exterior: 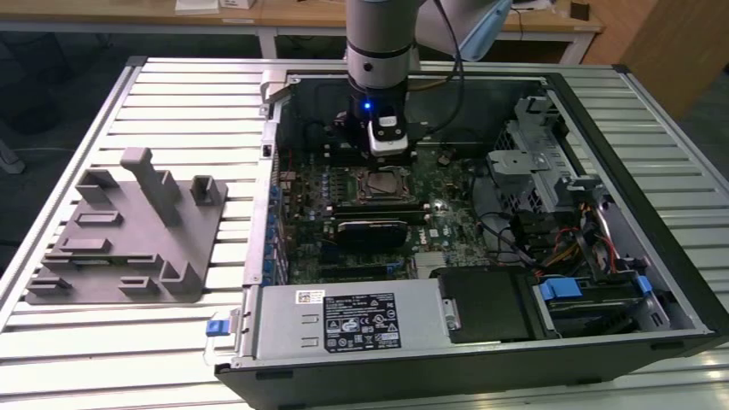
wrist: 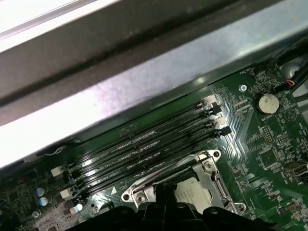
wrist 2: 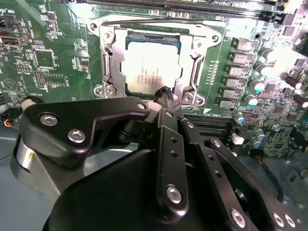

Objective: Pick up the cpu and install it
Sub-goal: 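Install the first cpu locking lever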

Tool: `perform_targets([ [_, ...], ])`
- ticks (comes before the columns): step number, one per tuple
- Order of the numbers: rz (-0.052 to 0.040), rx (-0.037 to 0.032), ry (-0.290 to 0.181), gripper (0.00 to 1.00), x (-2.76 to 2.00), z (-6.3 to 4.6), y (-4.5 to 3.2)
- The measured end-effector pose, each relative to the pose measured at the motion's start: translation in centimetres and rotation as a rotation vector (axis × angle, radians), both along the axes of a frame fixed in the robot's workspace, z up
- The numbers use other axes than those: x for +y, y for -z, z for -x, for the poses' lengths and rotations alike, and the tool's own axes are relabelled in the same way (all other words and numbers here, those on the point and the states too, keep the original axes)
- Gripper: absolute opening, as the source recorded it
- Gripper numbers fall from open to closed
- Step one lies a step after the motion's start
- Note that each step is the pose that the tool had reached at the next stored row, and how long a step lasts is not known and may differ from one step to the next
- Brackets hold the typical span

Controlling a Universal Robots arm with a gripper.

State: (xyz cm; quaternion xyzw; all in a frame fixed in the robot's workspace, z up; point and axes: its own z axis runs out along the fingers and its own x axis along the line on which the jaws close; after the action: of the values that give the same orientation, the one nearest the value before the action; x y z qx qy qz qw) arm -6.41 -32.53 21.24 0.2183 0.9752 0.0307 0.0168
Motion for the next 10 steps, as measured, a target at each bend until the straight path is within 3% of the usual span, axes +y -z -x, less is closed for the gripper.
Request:
perform_targets([
  [6, 0.0009, 0.0, -0.089, 0.11, 0.0, 0.0, 0.03],
  [10, 0.0064, 0.0002, -0.149, 0.11, 0.0, 0.0, 0.07],
])
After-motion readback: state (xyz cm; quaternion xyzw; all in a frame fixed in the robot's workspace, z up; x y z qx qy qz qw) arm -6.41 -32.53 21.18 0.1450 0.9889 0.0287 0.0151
